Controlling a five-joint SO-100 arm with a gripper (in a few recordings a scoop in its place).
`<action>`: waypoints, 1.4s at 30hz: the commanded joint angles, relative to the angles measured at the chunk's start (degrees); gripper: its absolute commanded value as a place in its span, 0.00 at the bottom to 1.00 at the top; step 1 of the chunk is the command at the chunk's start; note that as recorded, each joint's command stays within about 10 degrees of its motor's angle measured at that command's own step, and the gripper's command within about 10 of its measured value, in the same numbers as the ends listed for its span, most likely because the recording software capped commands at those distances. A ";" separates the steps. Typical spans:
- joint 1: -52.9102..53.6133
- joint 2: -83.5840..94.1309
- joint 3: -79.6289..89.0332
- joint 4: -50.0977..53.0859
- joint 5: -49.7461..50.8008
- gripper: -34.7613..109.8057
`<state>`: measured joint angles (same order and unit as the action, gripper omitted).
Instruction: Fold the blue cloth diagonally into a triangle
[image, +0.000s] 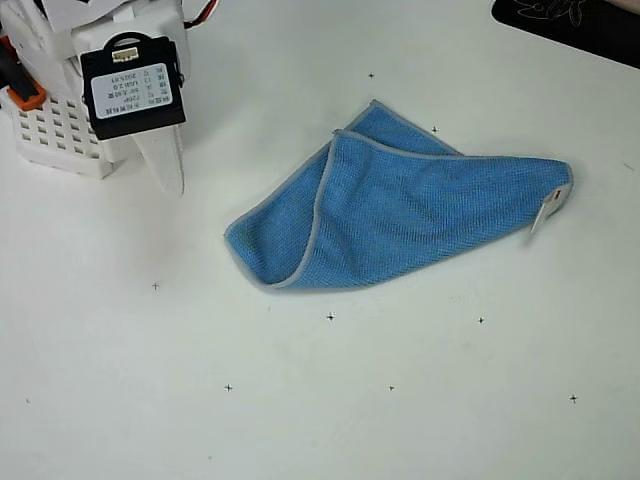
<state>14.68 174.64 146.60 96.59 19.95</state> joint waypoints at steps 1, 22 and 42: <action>0.70 6.68 0.26 1.67 3.16 0.37; 0.88 15.38 16.08 -12.30 -9.84 0.37; 0.26 15.38 26.28 -20.48 -13.45 0.37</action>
<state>13.97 189.58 172.27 76.29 7.65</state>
